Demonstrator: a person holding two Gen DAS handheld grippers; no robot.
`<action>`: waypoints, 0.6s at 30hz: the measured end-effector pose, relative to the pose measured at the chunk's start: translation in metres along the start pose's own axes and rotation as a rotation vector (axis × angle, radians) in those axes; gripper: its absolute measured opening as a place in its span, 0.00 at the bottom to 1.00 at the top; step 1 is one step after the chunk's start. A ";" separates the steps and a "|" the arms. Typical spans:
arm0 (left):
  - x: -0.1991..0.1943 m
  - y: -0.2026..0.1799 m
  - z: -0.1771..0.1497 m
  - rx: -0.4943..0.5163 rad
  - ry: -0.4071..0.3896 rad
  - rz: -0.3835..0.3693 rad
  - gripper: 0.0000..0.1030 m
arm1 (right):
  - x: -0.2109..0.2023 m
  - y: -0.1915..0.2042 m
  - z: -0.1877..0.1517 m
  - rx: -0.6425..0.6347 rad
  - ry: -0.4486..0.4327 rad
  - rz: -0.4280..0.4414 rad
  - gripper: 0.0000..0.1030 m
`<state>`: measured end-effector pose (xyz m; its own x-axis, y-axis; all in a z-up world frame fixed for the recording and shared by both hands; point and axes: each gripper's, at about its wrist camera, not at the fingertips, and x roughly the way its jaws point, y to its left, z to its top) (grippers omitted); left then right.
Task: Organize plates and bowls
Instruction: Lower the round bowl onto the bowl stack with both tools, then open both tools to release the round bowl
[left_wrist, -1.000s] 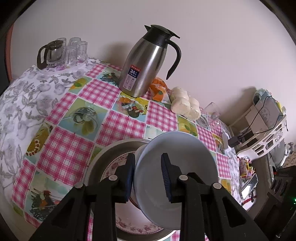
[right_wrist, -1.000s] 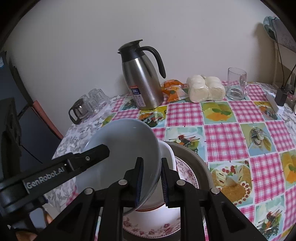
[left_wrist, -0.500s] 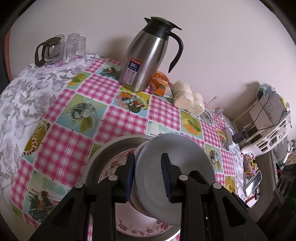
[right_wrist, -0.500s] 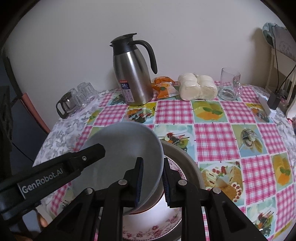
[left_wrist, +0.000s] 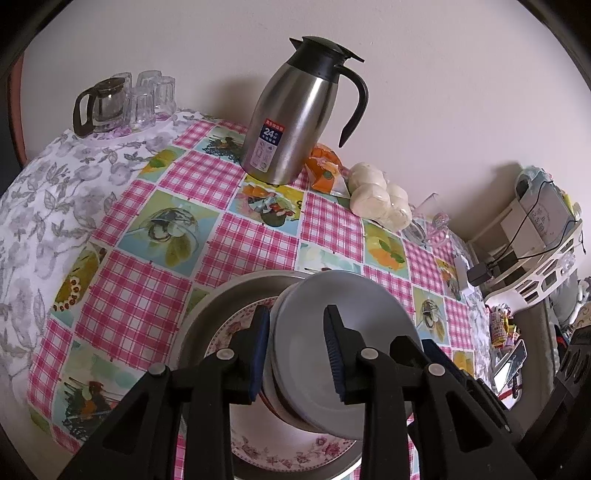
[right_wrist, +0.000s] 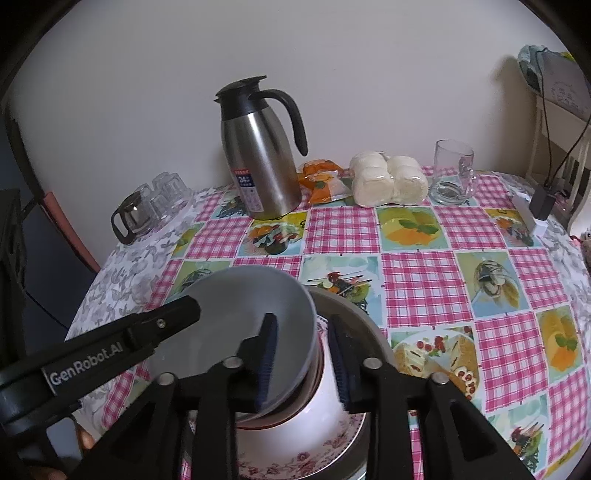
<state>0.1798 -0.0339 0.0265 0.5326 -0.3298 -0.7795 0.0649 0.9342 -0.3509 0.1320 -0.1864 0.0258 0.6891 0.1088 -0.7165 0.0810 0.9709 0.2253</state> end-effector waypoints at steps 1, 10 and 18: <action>-0.001 0.000 0.000 0.000 -0.001 0.002 0.40 | -0.001 -0.001 0.000 0.001 -0.001 -0.003 0.44; -0.016 0.008 -0.002 0.000 -0.031 0.056 0.79 | -0.013 -0.004 -0.001 -0.008 -0.018 -0.032 0.75; -0.026 0.026 -0.015 -0.010 -0.047 0.104 0.86 | -0.021 -0.011 -0.013 0.021 -0.011 -0.038 0.84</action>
<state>0.1548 -0.0032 0.0301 0.5750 -0.2237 -0.7870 -0.0013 0.9616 -0.2743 0.1070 -0.1964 0.0296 0.6930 0.0690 -0.7176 0.1225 0.9696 0.2116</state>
